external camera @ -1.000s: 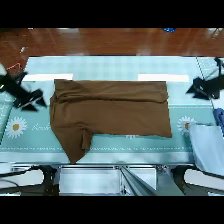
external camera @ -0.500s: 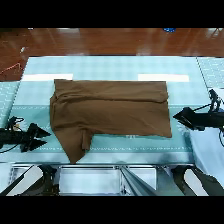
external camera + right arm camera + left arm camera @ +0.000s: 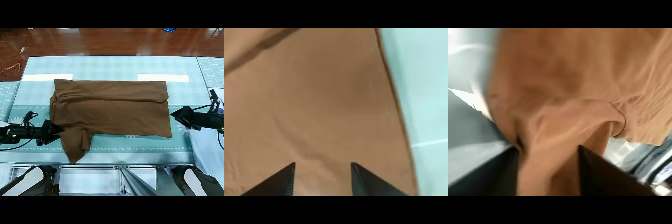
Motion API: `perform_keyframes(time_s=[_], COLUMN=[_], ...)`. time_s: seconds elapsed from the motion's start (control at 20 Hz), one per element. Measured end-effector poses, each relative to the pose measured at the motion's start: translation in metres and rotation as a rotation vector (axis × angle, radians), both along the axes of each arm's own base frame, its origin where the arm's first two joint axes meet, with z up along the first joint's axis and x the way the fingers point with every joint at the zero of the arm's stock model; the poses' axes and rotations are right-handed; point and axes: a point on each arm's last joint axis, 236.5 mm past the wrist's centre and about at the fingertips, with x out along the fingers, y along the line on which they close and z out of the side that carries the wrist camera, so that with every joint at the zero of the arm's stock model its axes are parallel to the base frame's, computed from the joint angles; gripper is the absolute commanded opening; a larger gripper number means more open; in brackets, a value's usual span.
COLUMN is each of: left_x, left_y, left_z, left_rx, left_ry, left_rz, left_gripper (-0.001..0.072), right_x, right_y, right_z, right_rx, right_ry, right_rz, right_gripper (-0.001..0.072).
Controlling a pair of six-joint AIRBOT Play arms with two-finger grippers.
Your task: Fold the shirts.
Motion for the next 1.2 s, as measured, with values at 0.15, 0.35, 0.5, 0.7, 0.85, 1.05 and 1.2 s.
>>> perform_keyframes(time_s=[0.15,0.35,0.5,0.7,0.85,1.05,1.2], left_x=[0.013,0.029,0.035,0.037,0.038,0.040,0.052], left_y=[-0.004,-0.003,-0.004,-0.005,-0.006,-0.005,0.001], left_z=[-0.006,-0.002,0.003,0.006,0.007,0.007,0.016], left_rx=[0.039,0.065,0.063,0.056,0.053,0.057,0.068], left_ry=[-0.034,-0.082,-0.100,-0.108,-0.109,-0.115,-0.148], left_rz=[-0.032,-0.064,-0.073,-0.076,-0.077,-0.076,-0.078], left_gripper=[0.0018,0.0018,0.0017,0.0018,0.0018,0.0018,0.0018], right_x=[-0.007,-0.052,-0.074,-0.085,-0.074,-0.043,-0.014], right_y=[-0.047,-0.056,-0.027,0.000,0.012,0.023,0.032], right_z=[0.001,-0.034,-0.057,-0.076,-0.085,-0.092,-0.074], right_rx=[-0.064,-0.012,0.077,0.149,0.179,0.173,0.162], right_ry=[0.024,0.190,0.287,0.371,0.375,0.336,0.256], right_rz=[-0.101,-0.167,-0.109,-0.030,-0.014,0.017,0.103], right_gripper=[0.0409,0.0409,0.0410,0.0409,0.0409,0.0029,0.0029])
